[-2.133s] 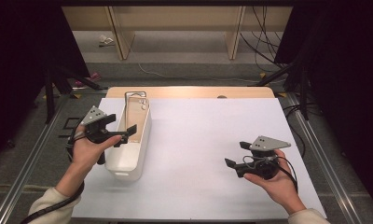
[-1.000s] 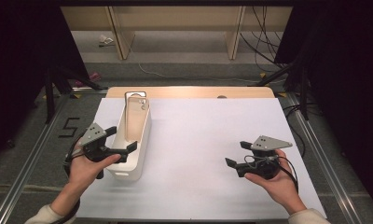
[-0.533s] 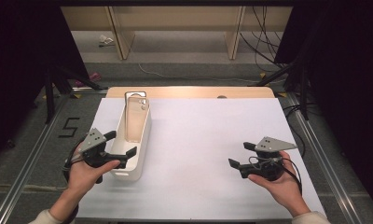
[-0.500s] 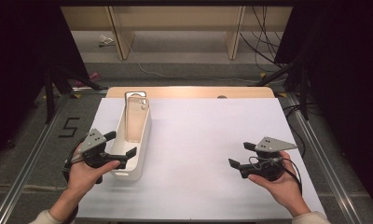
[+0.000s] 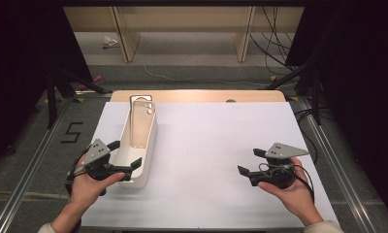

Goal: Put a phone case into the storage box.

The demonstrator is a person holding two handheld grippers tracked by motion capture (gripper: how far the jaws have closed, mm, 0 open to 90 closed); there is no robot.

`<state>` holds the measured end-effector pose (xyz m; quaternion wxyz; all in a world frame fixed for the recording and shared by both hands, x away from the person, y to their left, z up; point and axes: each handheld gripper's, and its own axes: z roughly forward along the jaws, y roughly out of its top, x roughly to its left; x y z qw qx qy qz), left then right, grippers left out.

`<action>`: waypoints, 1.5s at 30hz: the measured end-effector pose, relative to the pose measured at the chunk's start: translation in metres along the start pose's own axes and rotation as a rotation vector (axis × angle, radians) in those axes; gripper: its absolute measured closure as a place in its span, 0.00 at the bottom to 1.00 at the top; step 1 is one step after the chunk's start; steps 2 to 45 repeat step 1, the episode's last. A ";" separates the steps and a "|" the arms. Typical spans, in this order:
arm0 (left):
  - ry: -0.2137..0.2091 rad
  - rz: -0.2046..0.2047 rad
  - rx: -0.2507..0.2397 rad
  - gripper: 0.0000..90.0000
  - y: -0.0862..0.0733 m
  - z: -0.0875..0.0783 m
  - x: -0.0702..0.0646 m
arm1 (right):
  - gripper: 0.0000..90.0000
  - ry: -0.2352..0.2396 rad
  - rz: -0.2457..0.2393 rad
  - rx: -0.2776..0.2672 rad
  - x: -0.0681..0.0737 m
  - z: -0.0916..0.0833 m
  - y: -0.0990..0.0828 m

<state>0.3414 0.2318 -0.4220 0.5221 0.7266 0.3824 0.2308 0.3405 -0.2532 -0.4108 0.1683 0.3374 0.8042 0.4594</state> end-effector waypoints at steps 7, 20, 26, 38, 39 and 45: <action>0.001 0.004 -0.001 0.00 0.000 0.000 0.000 | 0.18 -0.001 0.002 -0.003 0.000 0.000 0.000; 0.001 0.004 -0.001 0.00 0.000 0.000 0.000 | 0.18 -0.001 0.002 -0.003 0.000 0.000 0.000; 0.001 0.004 -0.001 0.00 0.000 0.000 0.000 | 0.18 -0.001 0.002 -0.003 0.000 0.000 0.000; 0.001 0.004 -0.001 0.00 0.000 0.000 0.000 | 0.18 -0.001 0.002 -0.003 0.000 0.000 0.000; 0.001 0.004 -0.001 0.00 0.000 0.000 0.000 | 0.18 -0.001 0.002 -0.003 0.000 0.000 0.000; 0.001 0.004 -0.001 0.00 0.000 0.000 0.000 | 0.18 -0.001 0.002 -0.003 0.000 0.000 0.000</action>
